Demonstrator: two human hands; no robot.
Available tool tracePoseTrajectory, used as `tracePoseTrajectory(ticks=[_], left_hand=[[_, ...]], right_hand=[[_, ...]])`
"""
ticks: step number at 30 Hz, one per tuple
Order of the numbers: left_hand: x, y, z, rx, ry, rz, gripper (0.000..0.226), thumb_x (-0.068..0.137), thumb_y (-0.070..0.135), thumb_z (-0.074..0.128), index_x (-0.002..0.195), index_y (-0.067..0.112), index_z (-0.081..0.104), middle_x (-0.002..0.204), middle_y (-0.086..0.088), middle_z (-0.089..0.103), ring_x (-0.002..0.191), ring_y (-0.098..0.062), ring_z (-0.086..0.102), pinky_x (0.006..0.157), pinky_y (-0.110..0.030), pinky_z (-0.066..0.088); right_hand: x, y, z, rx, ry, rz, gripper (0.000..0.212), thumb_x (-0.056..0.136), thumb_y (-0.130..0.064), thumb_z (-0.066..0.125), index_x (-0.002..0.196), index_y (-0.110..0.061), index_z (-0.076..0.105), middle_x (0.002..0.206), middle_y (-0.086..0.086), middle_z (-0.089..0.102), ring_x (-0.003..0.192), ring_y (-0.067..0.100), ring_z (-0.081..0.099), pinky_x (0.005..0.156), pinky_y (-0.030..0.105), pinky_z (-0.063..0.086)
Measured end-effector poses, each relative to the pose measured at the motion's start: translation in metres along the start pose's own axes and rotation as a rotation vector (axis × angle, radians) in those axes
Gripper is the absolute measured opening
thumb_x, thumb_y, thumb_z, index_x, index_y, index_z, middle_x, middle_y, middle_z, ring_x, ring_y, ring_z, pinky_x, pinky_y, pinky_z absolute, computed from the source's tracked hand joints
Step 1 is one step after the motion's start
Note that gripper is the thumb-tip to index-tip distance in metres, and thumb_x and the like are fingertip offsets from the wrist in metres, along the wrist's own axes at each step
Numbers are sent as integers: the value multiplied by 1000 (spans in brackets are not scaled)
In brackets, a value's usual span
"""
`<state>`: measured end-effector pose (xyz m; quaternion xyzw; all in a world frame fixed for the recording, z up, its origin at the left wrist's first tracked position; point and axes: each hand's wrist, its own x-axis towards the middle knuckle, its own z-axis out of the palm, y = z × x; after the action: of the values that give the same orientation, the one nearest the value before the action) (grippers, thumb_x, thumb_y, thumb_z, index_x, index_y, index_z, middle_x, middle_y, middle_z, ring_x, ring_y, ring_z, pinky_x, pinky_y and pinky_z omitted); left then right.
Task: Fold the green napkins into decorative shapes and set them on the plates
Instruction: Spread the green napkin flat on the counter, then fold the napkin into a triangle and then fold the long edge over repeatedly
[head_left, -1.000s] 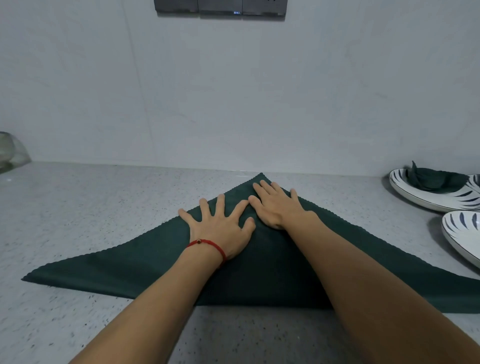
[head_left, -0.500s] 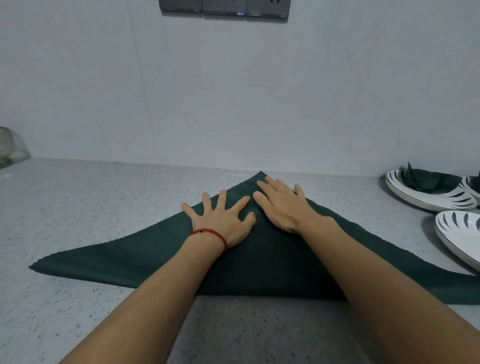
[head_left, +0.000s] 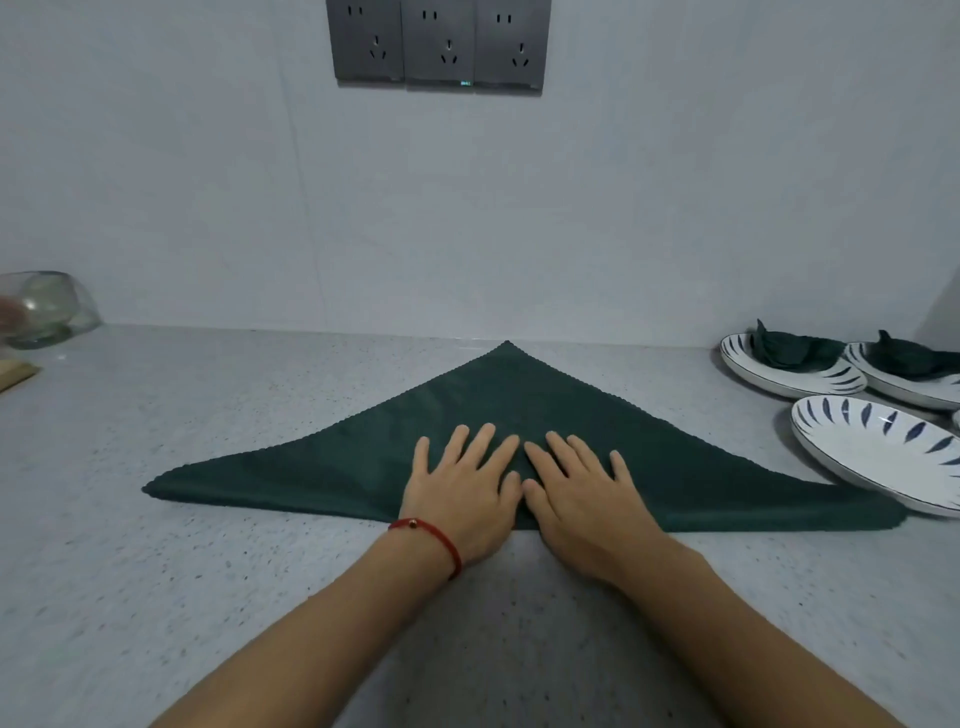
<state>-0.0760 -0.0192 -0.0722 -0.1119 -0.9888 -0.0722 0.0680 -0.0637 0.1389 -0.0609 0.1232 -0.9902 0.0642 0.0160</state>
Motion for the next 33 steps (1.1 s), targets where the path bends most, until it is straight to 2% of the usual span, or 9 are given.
tracePoseTrajectory(ticks=[2, 6, 11, 14, 20, 25, 28, 31, 33], left_hand=[[2, -3, 4, -28, -45, -23, 55, 103, 47, 16, 157, 40, 10, 167, 12, 5, 154, -15, 1, 122, -56, 1], [1, -2, 3, -36, -64, -28, 56, 103, 47, 16, 158, 39, 8, 167, 13, 1, 154, -15, -2, 122, -56, -2], [0, -2, -1, -50, -100, -47, 56, 102, 50, 14, 157, 42, 5, 167, 15, -2, 154, -14, -6, 122, -55, -5], [1, -5, -3, -51, -120, -55, 56, 102, 53, 12, 156, 46, 3, 167, 15, -4, 154, -15, -8, 122, -54, -7], [0, -8, -5, -45, -160, -60, 56, 101, 58, 10, 155, 49, 2, 167, 12, -6, 154, -17, -9, 122, -54, -8], [-12, -25, -7, 10, -132, -186, 66, 93, 72, 9, 154, 51, 0, 167, 9, -6, 154, -25, -8, 120, -61, -8], [-15, -25, -8, 15, -132, -195, 67, 91, 73, 8, 154, 52, -1, 168, 8, -6, 154, -26, -9, 119, -62, -6], [-16, -24, -8, 15, -121, -195, 66, 92, 73, 9, 154, 52, -1, 168, 8, -5, 154, -26, -9, 119, -62, -6], [-16, -25, -7, 21, -121, -193, 66, 92, 72, 9, 154, 52, -1, 168, 8, -5, 154, -26, -9, 119, -62, -6]], right_hand=[[2, 3, 8, -1, -26, 10, 58, 107, -49, 12, 161, -32, 4, 170, -7, -2, 156, 14, -5, 124, 54, 0], [3, 6, 10, 9, -16, 15, 58, 106, -51, 10, 161, -35, 1, 169, -9, -5, 155, 13, -8, 125, 53, -2], [1, 13, 5, 6, -67, 85, 65, 98, -68, 6, 158, -44, -5, 167, -15, -12, 155, 14, -13, 119, 66, -9], [-2, 38, -1, 11, -98, 166, 72, 92, -77, 4, 156, -48, -7, 167, -16, -15, 154, 13, -16, 117, 68, -10], [-11, 64, -6, 22, -113, 203, 72, 91, -78, 3, 157, -48, -7, 167, -17, -14, 154, 13, -15, 118, 66, -10], [-9, 66, -6, 9, -102, 163, 72, 92, -77, 3, 157, -47, -7, 167, -15, -14, 155, 14, -15, 119, 66, -9], [-7, 66, -5, 9, -105, 150, 72, 93, -76, 4, 157, -45, -6, 167, -15, -12, 155, 15, -13, 120, 65, -7], [-10, 65, -5, 17, -34, 140, 71, 96, -72, 6, 159, -42, -1, 168, -13, -6, 156, 15, -7, 121, 64, -5], [-16, 58, -6, -75, 129, 70, 68, 98, -68, 7, 160, -40, 9, 169, -10, 7, 156, 16, 8, 122, 62, 2]])
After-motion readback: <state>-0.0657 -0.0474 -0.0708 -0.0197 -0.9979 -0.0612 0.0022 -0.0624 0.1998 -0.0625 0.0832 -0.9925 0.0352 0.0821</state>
